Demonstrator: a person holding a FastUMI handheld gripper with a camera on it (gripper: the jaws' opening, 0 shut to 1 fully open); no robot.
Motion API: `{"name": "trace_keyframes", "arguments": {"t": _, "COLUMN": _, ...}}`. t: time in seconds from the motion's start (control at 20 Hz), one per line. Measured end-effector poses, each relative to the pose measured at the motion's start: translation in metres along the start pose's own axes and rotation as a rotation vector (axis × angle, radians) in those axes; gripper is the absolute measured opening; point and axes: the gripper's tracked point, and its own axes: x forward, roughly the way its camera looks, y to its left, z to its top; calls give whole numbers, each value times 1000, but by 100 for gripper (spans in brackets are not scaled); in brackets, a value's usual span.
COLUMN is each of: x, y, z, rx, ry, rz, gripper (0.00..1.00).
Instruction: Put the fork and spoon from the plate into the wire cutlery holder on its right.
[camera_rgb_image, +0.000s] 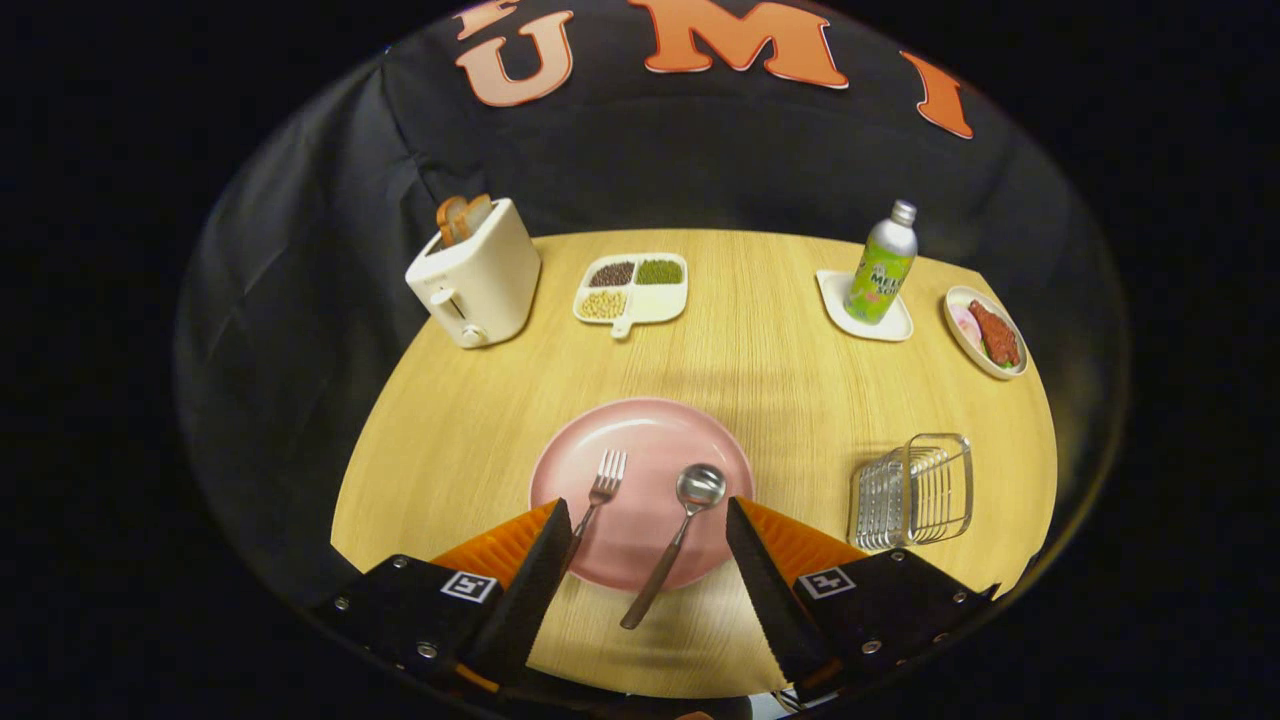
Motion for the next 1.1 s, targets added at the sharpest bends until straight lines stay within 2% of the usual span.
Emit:
{"name": "trace_keyframes", "arguments": {"t": 0.2, "x": 26, "y": -8, "z": -34, "rx": 31, "ry": 129, "rz": -63, "gripper": 88}}
{"name": "trace_keyframes", "arguments": {"t": 0.4, "x": 42, "y": -8, "z": -58, "rx": 89, "ry": 215, "rz": -81, "gripper": 80}}
{"name": "trace_keyframes", "arguments": {"t": 0.7, "x": 66, "y": -10, "z": -72, "rx": 113, "ry": 273, "rz": -119, "gripper": 59}}
{"name": "trace_keyframes", "arguments": {"t": 0.9, "x": 75, "y": -17, "z": -80, "rx": 111, "ry": 301, "rz": -163, "gripper": 34}}
{"name": "trace_keyframes", "arguments": {"t": 0.95, "x": 75, "y": -14, "z": -78, "rx": 126, "ry": 297, "rz": -160, "gripper": 20}}
{"name": "trace_keyframes", "arguments": {"t": 1.1, "x": 79, "y": -20, "z": -73, "rx": 122, "ry": 272, "rz": -155, "gripper": 12}}
